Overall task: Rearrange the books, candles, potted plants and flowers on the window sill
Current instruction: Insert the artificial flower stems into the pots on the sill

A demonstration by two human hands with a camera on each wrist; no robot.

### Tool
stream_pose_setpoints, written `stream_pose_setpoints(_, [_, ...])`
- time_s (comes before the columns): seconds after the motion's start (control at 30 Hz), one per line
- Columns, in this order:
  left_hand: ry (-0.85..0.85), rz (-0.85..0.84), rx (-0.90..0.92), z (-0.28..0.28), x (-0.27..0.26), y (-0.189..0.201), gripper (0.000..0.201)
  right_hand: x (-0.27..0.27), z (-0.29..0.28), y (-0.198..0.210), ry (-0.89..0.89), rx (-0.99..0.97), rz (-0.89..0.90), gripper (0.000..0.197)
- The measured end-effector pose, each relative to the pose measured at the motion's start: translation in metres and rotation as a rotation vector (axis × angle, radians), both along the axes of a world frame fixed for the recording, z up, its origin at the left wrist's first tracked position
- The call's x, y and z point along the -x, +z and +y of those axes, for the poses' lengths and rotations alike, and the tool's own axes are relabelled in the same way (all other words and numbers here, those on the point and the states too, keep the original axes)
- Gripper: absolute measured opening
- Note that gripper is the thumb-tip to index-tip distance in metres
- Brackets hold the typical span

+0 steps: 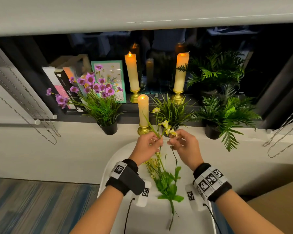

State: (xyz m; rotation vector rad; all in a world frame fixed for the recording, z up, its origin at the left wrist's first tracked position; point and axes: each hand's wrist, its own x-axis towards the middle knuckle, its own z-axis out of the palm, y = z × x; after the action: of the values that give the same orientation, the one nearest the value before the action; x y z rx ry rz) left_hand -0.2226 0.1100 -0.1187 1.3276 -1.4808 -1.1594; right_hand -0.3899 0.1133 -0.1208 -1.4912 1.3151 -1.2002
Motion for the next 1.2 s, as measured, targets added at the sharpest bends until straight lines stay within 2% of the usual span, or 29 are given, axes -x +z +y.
stream_pose_setpoints(0.13, [0.007,-0.023,0.034,-0.003,-0.012,0.001,0.004,0.007,-0.013,0.016,-0.085,0.063,-0.016,0.011])
stream_pose_setpoints(0.3, [-0.123,-0.049,0.034,-0.004,-0.005,0.007,0.013,-0.002,-0.02,0.042,-0.037,0.063,-0.175,0.008])
stream_pose_setpoints(0.43, [-0.197,-0.068,-0.031,0.0,0.003,0.006,0.02,-0.011,-0.024,0.056,-0.081,0.108,-0.284,0.009])
stream_pose_setpoints(0.53, [-0.249,-0.092,-0.004,0.003,0.003,0.007,0.014,-0.011,-0.026,0.068,-0.085,0.13,-0.348,0.011])
stream_pose_setpoints(0.63, [-0.206,-0.069,0.036,0.004,0.0,0.018,0.009,-0.006,-0.026,0.075,-0.053,0.145,-0.299,0.026])
stream_pose_setpoints(0.73, [-0.093,0.024,0.117,0.002,-0.005,0.033,0.033,0.007,-0.025,0.072,-0.04,0.126,-0.107,0.034])
stream_pose_setpoints(0.8, [-0.028,0.068,0.157,-0.002,-0.008,0.046,0.031,0.015,-0.023,0.066,0.048,0.057,0.079,0.025])
stream_pose_setpoints(0.9, [0.002,0.081,0.188,-0.007,-0.007,0.067,0.013,0.017,-0.018,0.05,0.224,-0.106,0.283,0.005])
stream_pose_setpoints(0.93, [0.006,0.091,0.2,-0.007,-0.006,0.074,0.012,0.016,-0.017,0.043,0.239,-0.153,0.304,0.01])
stream_pose_setpoints(1.03, [0.015,0.133,0.223,-0.009,-0.005,0.086,0.016,0.014,-0.009,0.033,0.297,-0.27,0.238,0.018])
stream_pose_setpoints(1.13, [0.017,0.078,0.244,-0.011,-0.004,0.082,0.017,0.007,-0.002,0.039,0.426,-0.209,0.109,0.019])
stream_pose_setpoints(1.2, [0.022,0.037,0.24,-0.012,-0.001,0.076,0.015,0.002,-0.001,0.045,0.407,-0.144,0.069,0.016])
